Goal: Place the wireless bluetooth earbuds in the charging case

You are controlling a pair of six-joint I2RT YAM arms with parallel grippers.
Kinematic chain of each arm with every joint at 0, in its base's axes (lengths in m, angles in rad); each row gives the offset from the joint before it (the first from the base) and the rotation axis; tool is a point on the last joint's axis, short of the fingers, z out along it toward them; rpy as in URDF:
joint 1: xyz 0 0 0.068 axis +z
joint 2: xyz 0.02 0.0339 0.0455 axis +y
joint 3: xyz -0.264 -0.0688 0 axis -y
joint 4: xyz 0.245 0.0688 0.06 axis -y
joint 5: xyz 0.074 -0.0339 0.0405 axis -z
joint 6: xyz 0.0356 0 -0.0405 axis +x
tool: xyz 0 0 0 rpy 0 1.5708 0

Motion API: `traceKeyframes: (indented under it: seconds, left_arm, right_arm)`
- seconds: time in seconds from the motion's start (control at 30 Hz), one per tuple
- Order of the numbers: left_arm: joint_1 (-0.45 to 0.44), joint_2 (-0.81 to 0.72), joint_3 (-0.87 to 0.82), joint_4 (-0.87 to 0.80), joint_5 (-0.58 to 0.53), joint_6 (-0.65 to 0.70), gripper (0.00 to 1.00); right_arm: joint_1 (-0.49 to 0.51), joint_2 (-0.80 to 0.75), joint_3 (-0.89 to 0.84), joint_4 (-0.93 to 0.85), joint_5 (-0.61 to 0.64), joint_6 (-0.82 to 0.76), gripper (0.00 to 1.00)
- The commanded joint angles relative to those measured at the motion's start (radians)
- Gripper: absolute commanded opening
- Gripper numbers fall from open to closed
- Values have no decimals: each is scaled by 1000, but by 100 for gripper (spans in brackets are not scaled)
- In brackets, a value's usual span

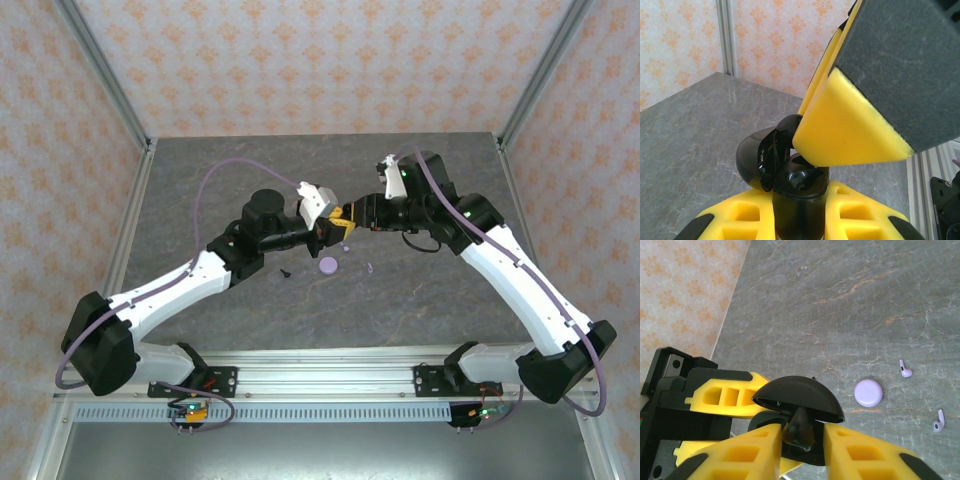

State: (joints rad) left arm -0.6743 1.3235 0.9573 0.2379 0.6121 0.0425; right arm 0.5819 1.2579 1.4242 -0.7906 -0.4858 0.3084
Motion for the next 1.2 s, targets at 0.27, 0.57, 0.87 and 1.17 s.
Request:
traceKeyframes:
  seconds: [0.27,0.57,0.87,1.17]
  left_arm:
    - [-5,18,38,21,-31,-22,8]
    - [-5,21,24,78,-45,-52,8]
    - [-5,29,21,102,-38,-61,8]
    - [-5,22,-3,106,-50,-53,8]
  right_arm:
    - [1,-19,-3,-3,20,-22,17]
    - [1,-8,2,-30,52,-31,20]
    - [1,-6,8,-24,6,-31,38]
    - [1,-62,36,-14,83,-32,45]
